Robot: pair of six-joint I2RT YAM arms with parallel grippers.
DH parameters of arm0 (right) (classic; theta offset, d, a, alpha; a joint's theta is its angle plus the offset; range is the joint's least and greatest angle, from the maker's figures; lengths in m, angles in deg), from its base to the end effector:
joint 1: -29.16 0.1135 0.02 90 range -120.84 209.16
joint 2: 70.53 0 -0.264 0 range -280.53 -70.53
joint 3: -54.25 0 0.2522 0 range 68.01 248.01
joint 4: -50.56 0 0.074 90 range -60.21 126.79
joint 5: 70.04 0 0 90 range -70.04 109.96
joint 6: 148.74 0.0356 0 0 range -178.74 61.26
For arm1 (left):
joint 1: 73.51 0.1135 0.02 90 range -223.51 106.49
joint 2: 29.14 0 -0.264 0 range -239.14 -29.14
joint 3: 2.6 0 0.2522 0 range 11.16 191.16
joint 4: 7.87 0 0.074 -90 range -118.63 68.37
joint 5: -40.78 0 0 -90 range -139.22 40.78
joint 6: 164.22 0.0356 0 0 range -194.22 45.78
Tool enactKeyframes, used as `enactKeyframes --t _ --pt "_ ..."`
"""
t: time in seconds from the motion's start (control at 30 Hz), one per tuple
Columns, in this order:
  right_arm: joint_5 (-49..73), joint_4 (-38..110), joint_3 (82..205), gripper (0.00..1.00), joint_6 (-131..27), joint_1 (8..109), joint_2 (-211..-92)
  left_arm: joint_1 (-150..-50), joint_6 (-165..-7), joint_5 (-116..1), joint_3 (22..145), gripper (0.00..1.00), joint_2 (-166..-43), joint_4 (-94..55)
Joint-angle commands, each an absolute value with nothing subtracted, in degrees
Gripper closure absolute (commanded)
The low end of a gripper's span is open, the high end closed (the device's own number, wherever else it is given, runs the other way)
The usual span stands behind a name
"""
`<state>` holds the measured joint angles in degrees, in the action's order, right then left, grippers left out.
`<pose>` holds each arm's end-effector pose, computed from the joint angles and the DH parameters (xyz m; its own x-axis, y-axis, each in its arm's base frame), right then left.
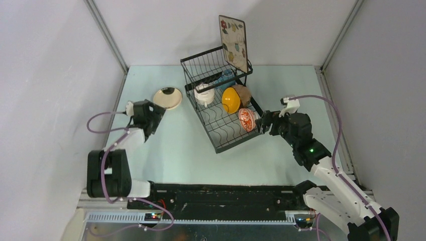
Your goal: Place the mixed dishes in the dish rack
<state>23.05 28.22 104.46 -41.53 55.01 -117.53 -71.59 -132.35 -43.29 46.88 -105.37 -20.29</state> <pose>0.1766 0.0834 0.2848 -0.3970 0.1360 -0.9077 -0.2848 0.9219 0.2627 0.2669 0.0126 0.1873 -0.2370 -0.8531 -0.4648 -0.5960 0.5055 -0.6239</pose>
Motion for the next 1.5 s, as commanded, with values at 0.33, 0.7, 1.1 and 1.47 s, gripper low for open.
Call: enactKeyframes --t 0.33,0.7,1.1,1.47 --pt "22.1 32.8 101.9 0.0 -39.7 55.4 -114.5 -70.9 -140.8 -39.9 68.5 0.27 -126.3 -30.3" --pt "22.0 33.3 101.5 0.01 -40.0 55.3 -115.6 -70.9 -142.4 -40.3 73.0 0.43 -132.5 -30.4" --pt "23.0 33.2 101.3 0.0 -40.3 55.3 -116.3 -70.6 -143.4 -41.5 74.4 0.76 -135.0 -29.1" --pt "22.4 33.9 101.3 0.01 -40.4 55.4 -117.5 -70.6 -139.8 -35.7 69.9 1.0 -120.8 -35.2"
